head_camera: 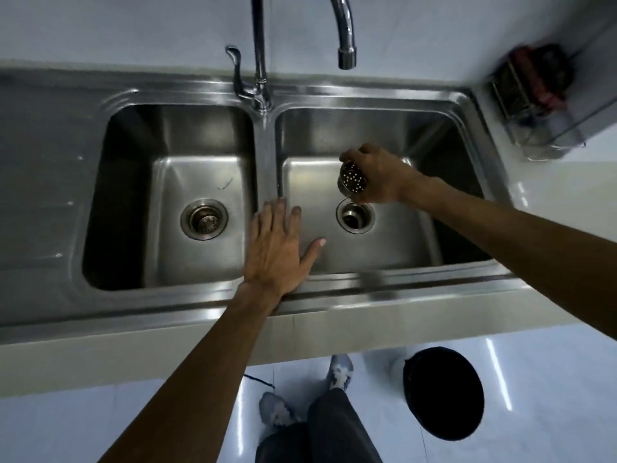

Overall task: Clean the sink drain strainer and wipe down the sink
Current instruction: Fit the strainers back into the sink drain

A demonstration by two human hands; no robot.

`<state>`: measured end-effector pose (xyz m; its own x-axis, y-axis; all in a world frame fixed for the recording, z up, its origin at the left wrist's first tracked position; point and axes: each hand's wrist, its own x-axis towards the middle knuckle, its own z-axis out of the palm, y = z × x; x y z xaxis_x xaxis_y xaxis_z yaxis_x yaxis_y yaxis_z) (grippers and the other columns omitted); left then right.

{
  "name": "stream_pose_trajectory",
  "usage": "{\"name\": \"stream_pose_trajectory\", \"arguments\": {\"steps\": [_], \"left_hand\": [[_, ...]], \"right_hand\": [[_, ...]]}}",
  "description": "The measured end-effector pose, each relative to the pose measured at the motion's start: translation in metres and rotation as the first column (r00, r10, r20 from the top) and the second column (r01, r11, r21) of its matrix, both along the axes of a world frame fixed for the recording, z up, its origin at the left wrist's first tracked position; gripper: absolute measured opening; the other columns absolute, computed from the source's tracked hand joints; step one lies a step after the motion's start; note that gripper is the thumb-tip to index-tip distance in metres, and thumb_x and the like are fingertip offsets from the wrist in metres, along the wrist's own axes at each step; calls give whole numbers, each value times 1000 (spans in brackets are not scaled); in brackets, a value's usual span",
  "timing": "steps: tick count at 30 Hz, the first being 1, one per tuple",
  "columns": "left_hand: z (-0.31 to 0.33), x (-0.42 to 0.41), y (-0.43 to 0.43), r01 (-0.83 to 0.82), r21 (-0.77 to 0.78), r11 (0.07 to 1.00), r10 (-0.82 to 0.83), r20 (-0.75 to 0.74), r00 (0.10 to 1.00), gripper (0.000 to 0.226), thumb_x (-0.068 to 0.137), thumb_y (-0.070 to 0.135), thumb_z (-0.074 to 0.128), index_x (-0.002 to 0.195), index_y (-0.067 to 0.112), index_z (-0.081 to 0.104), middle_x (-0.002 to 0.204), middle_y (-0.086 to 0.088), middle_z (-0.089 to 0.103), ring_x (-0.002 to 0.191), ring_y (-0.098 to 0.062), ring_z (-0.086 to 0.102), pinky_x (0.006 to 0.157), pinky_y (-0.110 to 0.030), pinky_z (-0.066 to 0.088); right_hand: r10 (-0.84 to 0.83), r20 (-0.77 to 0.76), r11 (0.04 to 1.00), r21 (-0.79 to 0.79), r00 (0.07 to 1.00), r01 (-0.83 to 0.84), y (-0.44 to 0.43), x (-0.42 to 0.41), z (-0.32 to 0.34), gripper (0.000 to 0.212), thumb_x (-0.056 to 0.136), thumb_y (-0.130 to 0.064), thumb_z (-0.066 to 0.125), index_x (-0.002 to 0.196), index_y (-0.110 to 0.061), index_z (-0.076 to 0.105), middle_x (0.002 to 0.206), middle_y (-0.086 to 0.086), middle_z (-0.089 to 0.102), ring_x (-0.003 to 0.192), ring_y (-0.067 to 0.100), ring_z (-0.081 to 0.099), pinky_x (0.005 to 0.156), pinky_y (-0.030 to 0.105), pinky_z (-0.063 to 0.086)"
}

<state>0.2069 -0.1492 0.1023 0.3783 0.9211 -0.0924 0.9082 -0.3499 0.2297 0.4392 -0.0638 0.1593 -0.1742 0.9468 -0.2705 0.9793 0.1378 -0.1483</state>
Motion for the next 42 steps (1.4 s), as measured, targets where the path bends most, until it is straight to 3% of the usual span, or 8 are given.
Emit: {"name": "stream_pose_trajectory", "arguments": {"steps": [8,15,19,28,34,42], "left_hand": [[-38,18,-11,-47,1,999,48,-42,998,92,91,76,14,157,12,23,167,-15,1,153,-34,-6,123,-47,-5],[-49,18,-9,-37,22,999,39,-89,995,98,88,84,13,158,17,17,167,-13,-3,153,-32,-11,124,-49,-2],[-49,19,-8,-39,17,999,41,-102,994,98,88,84,16,159,16,15,167,-12,-5,153,-32,-13,124,-49,-4],[-50,19,-8,-42,20,999,44,-118,992,101,87,85,17,159,14,15,167,-12,-3,153,-31,-12,124,-50,0],[-49,20,-7,-55,12,998,56,-116,992,102,86,86,18,159,14,15,167,-12,-2,153,-31,-12,124,-50,-2],[-50,20,-6,-51,-15,999,49,-103,993,105,85,87,21,159,12,11,167,-10,-1,153,-30,-13,123,-48,-6]], "right_hand": [[-150,32,967,-204,988,154,2,62,-101,79,75,-30,82,144,-17,46,133,18,50,117,40,56,97,45,51],[-125,19,967,-221,992,126,16,68,-158,86,69,-31,87,143,-16,45,130,19,52,112,40,58,89,39,50],[-40,78,964,-260,996,59,17,68,-171,83,75,-31,84,145,-14,43,133,19,49,114,41,57,92,45,53],[95,63,963,-260,993,-76,22,66,-185,69,80,-17,77,143,-13,48,140,15,52,123,34,54,99,41,49],[114,86,959,-270,990,-87,28,70,-190,62,84,-15,72,142,-14,49,139,18,48,121,38,53,99,43,49],[79,85,958,-281,993,-52,19,70,-187,76,85,-21,74,151,-15,36,150,19,36,130,40,44,104,48,46]]}}
